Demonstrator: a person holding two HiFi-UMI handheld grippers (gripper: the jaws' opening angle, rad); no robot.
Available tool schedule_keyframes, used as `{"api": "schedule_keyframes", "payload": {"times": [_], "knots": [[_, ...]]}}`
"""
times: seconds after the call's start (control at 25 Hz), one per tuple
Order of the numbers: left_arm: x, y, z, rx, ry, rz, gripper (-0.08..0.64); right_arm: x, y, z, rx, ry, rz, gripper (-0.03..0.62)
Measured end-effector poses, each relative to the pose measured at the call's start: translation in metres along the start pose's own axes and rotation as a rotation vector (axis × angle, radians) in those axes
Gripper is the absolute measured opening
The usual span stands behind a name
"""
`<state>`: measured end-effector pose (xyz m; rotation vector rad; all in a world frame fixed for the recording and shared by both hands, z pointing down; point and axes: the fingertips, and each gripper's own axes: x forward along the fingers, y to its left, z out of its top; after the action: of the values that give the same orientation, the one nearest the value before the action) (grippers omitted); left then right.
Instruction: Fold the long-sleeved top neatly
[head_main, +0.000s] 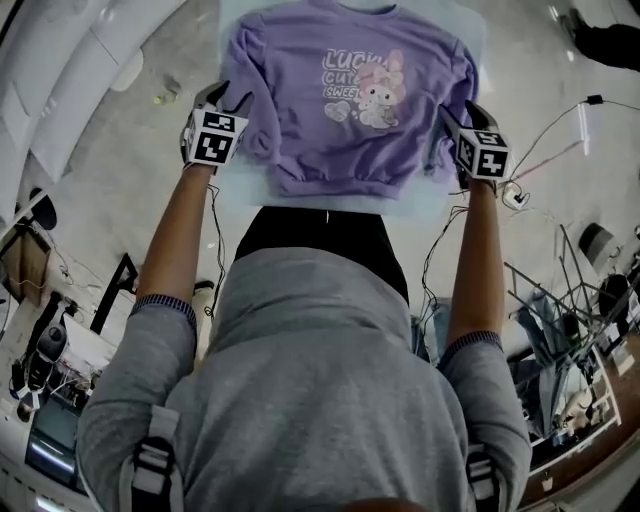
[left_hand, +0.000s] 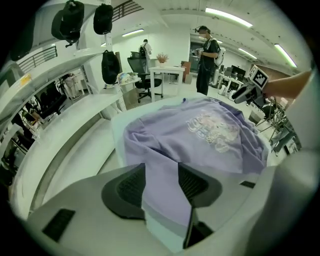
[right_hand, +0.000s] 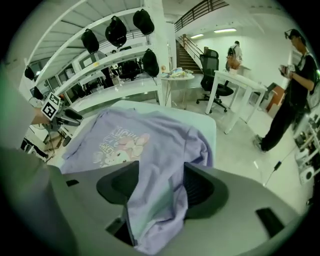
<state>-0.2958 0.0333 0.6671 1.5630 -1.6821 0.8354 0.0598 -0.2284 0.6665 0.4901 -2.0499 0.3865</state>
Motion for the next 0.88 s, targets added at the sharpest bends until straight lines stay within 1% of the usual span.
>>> {"api": "schedule_keyframes", "payload": {"times": [0.12,0.24,0.32,0.4,0.48,0.64,0.72,0.88], "knots": [[-0.002,-0.034,-0.014,0.001,0.006,-0.04,0.229,-0.008,0.025,-0.011,-0.019,0.011,0.027,0.295],[0.004,-0.066,-0.029,-0.03,0.045,-0.087,0.232,-0.01,0.036,-0.023,-0.054,0.035,0.05,0.295],[0.006,-0.082,-0.041,-0.041,0.072,-0.099,0.235,-0.013,0.045,-0.03,-0.067,0.043,0.064,0.295],[0.002,-0.095,-0.049,-0.043,0.081,-0.092,0.235,-0.018,0.057,-0.039,-0.074,0.045,0.084,0.295],[-0.004,-0.107,-0.051,-0.041,0.067,-0.086,0.235,-0.023,0.067,-0.052,-0.083,0.047,0.107,0.295],[-0.017,-0.13,-0.056,-0.014,0.04,-0.081,0.235,-0.03,0.087,-0.08,-0.103,0.042,0.155,0.295],[-0.026,-0.137,-0.067,-0.018,0.037,-0.066,0.235,-0.031,0.1,-0.094,-0.12,0.043,0.177,0.295],[-0.034,-0.16,-0.099,-0.056,0.049,-0.039,0.235,-0.032,0.117,-0.128,-0.137,0.064,0.212,0.294]]}}
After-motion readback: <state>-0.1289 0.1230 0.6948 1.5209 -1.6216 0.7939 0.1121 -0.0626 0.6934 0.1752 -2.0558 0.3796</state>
